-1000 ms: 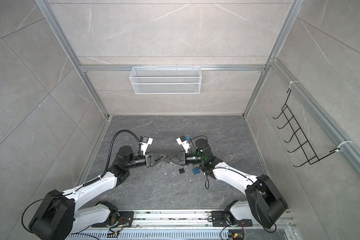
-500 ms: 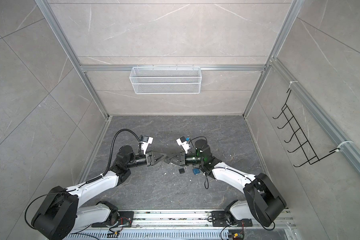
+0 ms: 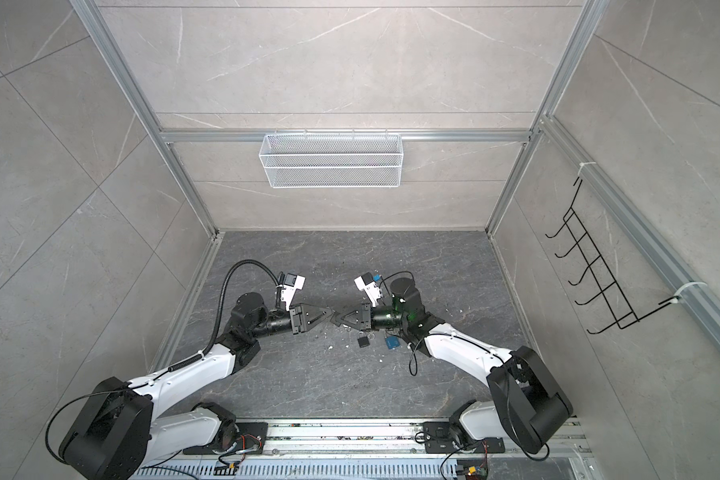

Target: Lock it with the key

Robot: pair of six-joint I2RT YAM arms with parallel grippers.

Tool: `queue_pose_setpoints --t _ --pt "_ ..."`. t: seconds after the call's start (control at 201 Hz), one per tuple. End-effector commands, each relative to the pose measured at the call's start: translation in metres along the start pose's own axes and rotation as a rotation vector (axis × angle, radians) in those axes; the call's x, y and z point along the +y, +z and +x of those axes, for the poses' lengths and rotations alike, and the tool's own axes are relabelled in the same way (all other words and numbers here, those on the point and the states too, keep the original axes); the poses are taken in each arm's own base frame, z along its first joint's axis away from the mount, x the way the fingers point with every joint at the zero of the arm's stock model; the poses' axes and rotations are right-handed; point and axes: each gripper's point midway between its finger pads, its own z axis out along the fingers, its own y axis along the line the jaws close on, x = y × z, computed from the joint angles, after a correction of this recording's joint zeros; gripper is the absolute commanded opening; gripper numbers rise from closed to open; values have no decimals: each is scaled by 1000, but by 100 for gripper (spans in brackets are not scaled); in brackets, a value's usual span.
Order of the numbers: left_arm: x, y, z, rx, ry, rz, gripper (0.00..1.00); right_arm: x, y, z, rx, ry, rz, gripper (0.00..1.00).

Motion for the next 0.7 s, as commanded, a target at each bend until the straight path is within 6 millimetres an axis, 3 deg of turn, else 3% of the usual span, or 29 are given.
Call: queue_pose_setpoints --t 0.0,0.075,0.358,0.697 --pt "-13 -1 -5 -10 52 42 29 7 -1 -9 -12 -39 -4 0" --pt "-11 -2 -5 -13 48 35 22 10 -2 -8 -12 -54 -7 0" --pt "-8 -2 -4 -17 40 22 19 13 -5 -6 -3 -74 -5 0" --pt "-6 -5 -2 -28 39 7 4 15 -5 -6 -2 -80 -11 0"
